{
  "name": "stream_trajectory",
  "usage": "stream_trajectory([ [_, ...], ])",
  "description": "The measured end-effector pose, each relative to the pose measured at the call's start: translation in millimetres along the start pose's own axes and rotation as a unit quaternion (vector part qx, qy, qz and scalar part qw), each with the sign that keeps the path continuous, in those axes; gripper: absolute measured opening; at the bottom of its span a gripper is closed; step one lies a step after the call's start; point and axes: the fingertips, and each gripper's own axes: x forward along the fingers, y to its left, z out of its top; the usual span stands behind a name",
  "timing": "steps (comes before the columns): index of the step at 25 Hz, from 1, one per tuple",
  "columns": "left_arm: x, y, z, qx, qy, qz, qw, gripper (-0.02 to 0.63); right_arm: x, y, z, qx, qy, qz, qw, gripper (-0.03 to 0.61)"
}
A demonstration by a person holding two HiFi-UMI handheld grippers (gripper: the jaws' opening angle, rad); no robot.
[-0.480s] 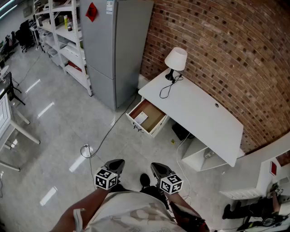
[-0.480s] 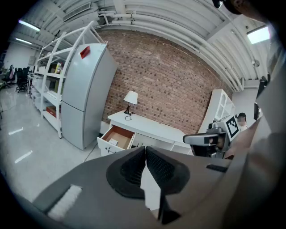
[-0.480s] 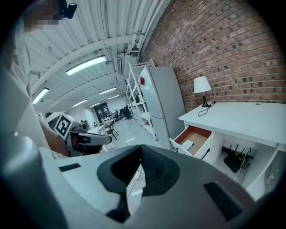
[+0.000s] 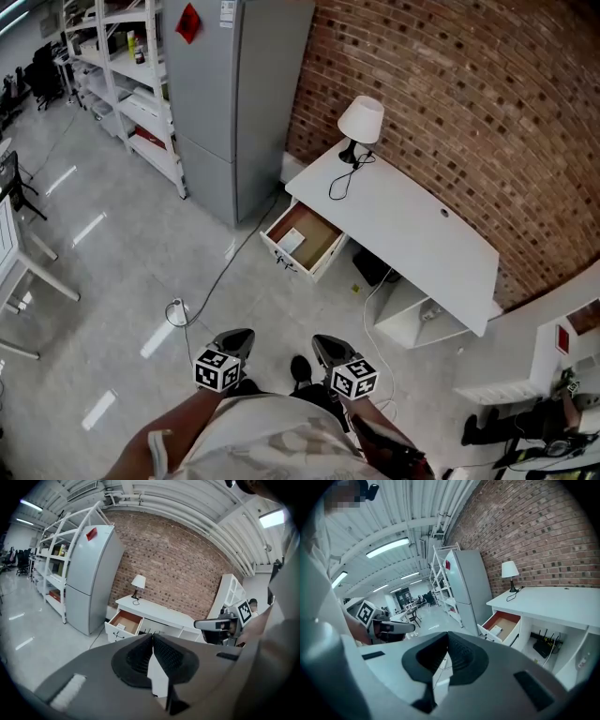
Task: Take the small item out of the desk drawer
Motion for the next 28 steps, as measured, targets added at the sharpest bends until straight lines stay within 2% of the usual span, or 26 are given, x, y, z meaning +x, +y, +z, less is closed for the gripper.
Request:
stream_trajectory([
  [13, -26.7, 21.5, -15.3, -0.004, 0.002, 0.001, 1.0, 0.012, 12.1, 20.1, -8.2, 0.012, -0.01, -0.017, 1.0, 0.006],
  [28, -23.5, 35.5, -20.2, -0.025, -0.001, 0.002, 0.9997, 0.012, 25.3, 11.1, -11.0, 0.018, -0.003, -0.039, 0.999, 0.006],
])
